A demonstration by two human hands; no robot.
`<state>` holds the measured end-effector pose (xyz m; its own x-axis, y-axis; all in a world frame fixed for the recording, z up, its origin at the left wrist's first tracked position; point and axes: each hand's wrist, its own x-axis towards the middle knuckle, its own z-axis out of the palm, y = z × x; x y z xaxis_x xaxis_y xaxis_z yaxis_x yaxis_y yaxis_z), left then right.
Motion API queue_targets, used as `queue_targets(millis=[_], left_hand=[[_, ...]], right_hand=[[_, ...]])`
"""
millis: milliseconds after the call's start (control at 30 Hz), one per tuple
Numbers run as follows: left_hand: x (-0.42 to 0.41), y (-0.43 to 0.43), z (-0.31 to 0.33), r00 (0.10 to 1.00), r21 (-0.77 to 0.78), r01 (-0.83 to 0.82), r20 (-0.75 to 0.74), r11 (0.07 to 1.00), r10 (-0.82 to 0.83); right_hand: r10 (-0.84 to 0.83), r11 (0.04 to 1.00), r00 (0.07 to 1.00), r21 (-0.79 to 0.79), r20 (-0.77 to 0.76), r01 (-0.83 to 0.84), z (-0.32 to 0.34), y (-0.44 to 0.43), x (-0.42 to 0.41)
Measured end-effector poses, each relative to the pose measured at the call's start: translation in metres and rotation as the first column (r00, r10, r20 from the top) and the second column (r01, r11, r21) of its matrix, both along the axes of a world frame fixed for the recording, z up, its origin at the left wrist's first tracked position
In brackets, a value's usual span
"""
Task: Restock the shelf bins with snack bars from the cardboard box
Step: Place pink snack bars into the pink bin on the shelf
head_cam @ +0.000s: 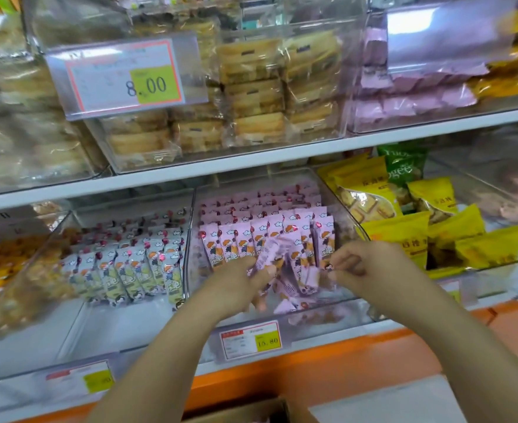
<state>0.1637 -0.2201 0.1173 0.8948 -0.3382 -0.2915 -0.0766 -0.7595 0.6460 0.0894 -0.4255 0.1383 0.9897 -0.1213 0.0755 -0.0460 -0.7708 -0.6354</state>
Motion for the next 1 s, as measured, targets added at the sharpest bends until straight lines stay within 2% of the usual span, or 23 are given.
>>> queue_targets(millis=[67,100,200,267,367,433,500,600,667,733,1000], left_hand=[[0.006,-0.004,-0.005,0.998,0.094,-0.003,0.062,0.996,-0.003],[0.008,-0.006,-0.007,0.997,0.087,-0.018,0.070,0.996,0.011],[0.011,-0.011,-0.010,0.990,-0.114,-0.085,0.099,0.990,0.097],[0.014,-0.012,-0.011,0.978,-0.262,-0.144,0.108,0.954,0.177],[0.016,-0.012,-0.010,0.973,-0.430,-0.214,-0.010,0.877,0.232],[0.017,-0.011,-0.010,0.969,-0.483,-0.243,-0.074,0.841,0.237],[0.019,-0.010,-0.011,0.970,-0.500,-0.238,-0.077,0.832,0.231],[0.020,-0.013,-0.012,0.976,-0.463,-0.213,-0.060,0.860,0.209],[0.020,-0.020,-0.013,0.976,-0.463,-0.217,-0.125,0.859,0.180],[0.022,-0.025,-0.017,0.964,-0.487,-0.255,-0.191,0.835,0.183],[0.033,-0.028,-0.028,0.938,-0.552,-0.338,-0.265,0.762,0.224]], right_hand=[[-0.017,1.000,0.999,0.013,0.045,0.016,-0.002,-0.001,0.001],[-0.021,1.000,0.997,0.013,0.072,0.020,-0.002,-0.002,0.003],[-0.030,0.998,0.988,0.057,0.151,0.021,0.000,-0.001,0.005],[-0.023,0.997,0.986,0.073,0.167,0.011,0.001,0.000,0.009],[0.017,0.998,0.985,0.053,0.174,-0.027,0.001,0.004,0.017],[0.047,0.994,0.988,0.089,0.148,-0.061,-0.001,0.009,0.021],[0.079,0.986,0.990,0.134,0.115,-0.094,-0.005,0.016,0.025],[0.108,0.986,0.990,0.115,0.089,-0.117,-0.008,0.023,0.032],[0.114,0.985,0.990,0.120,0.079,-0.123,-0.010,0.025,0.037],[0.123,0.983,0.991,0.129,0.053,-0.129,-0.013,0.026,0.041],[0.141,0.988,0.983,0.083,-0.117,-0.132,-0.023,0.023,0.051]])
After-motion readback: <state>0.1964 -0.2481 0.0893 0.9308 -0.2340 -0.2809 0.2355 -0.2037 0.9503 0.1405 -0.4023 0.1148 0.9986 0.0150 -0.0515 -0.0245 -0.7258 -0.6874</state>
